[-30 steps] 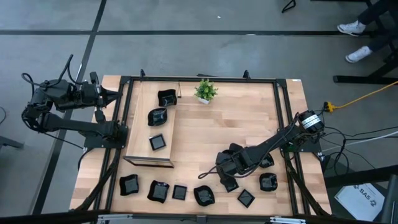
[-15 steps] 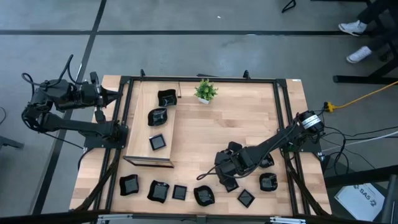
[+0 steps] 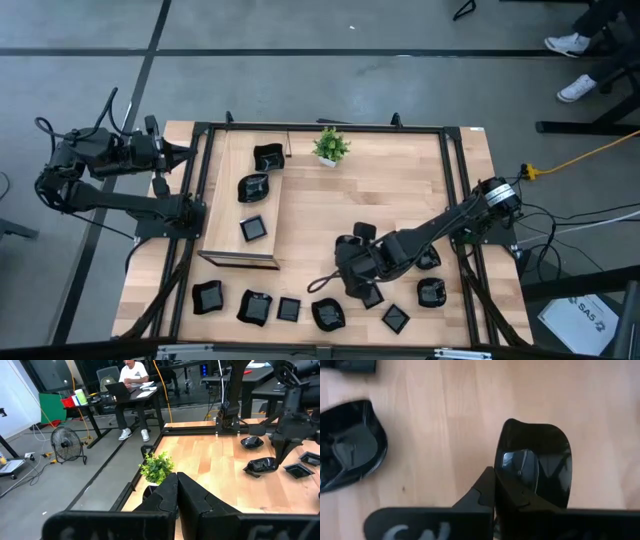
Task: Pick & Place Mini shaped plates
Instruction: Stack the black leaf shape bowl on top of the black leaf shape bowl on the shelf
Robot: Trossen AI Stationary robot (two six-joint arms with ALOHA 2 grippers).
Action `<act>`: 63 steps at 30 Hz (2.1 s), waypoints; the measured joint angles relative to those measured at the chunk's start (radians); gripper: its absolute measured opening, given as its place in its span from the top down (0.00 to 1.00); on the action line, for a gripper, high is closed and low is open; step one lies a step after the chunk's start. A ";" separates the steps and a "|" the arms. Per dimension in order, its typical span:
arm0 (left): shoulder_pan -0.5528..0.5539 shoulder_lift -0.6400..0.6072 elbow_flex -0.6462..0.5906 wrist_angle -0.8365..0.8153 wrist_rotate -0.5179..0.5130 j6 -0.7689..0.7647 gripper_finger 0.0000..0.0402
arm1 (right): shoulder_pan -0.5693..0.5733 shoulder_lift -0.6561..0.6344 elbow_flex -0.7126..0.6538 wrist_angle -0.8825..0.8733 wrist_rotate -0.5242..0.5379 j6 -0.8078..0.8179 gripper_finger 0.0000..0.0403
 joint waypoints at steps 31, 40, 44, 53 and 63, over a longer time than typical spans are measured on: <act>0.000 0.000 0.000 0.000 0.000 0.000 0.99 | -0.195 0.000 0.034 0.561 0.016 -0.575 1.00; 0.000 0.000 0.000 0.000 0.000 0.000 0.99 | -0.248 0.000 0.034 0.751 0.015 -0.720 1.00; 0.000 0.000 0.000 0.000 0.000 0.000 0.99 | -0.270 0.000 0.034 0.819 -0.019 -0.767 1.00; 0.000 0.000 0.000 0.000 0.000 0.000 0.99 | -0.319 0.018 0.033 0.997 -0.166 -0.824 1.00; 0.000 0.000 0.000 0.000 0.000 0.000 0.99 | -0.359 0.096 0.032 1.130 -0.239 -0.909 1.00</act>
